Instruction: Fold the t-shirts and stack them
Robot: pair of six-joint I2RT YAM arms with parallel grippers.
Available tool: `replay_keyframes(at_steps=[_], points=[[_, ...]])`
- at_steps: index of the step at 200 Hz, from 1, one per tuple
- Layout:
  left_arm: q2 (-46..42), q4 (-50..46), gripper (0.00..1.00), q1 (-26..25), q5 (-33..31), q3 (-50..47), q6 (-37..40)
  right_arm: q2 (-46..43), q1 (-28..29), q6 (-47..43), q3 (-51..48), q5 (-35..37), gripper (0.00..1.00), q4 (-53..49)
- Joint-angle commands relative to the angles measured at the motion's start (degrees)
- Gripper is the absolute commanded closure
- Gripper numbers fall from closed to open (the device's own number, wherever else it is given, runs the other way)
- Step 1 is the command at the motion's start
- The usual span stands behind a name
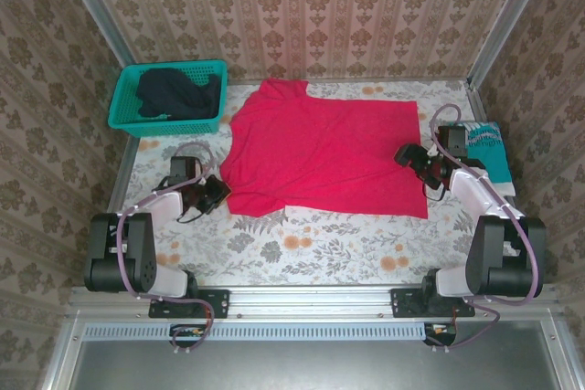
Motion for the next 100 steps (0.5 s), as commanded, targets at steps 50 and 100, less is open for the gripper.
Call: replay_keyframes(at_steps=[50,100], points=[[-1.04,-2.36,1.00,-0.55,0.55,1.02,1.72,-10.86,-0.34,6.90,-5.67,11.60,0.14,-11.11],[-0.32,-2.44,1.00,-1.01,-0.44,1.95,2.03,-18.00,-0.47,11.81,-12.10,15.84,0.31,-21.15]])
